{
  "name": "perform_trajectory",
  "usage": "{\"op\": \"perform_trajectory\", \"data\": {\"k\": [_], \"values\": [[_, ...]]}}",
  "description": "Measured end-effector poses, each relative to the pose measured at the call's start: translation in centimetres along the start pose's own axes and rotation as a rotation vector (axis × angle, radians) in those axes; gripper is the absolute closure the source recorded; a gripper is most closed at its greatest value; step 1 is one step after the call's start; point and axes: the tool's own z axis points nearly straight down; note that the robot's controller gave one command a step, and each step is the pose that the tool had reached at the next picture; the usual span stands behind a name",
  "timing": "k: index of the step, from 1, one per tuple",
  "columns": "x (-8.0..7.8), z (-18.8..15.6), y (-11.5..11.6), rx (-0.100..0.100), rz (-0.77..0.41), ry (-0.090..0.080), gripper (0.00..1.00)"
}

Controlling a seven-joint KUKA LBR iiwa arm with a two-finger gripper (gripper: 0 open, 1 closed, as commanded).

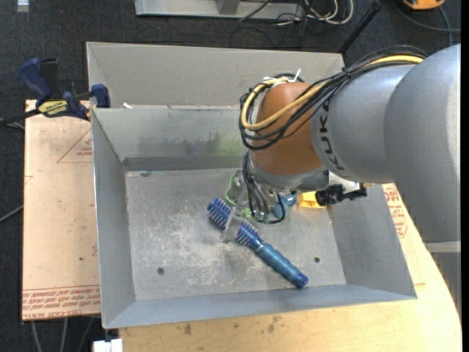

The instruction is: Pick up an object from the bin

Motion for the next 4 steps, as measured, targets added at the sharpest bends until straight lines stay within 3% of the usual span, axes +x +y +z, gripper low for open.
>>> {"op": "perform_trajectory", "data": {"k": [1, 2, 3, 4], "values": [[0.1, 1.5, 0.0, -0.004, 0.105, -0.006, 0.00], [0.6, 4.5, -0.6, -0.001, 0.349, 0.002, 0.00], [0.6, 4.5, -0.6, -0.001, 0.351, 0.002, 1.00], [0.6, 3.7, -0.6, -0.001, 0.350, 0.001, 1.00]]}}
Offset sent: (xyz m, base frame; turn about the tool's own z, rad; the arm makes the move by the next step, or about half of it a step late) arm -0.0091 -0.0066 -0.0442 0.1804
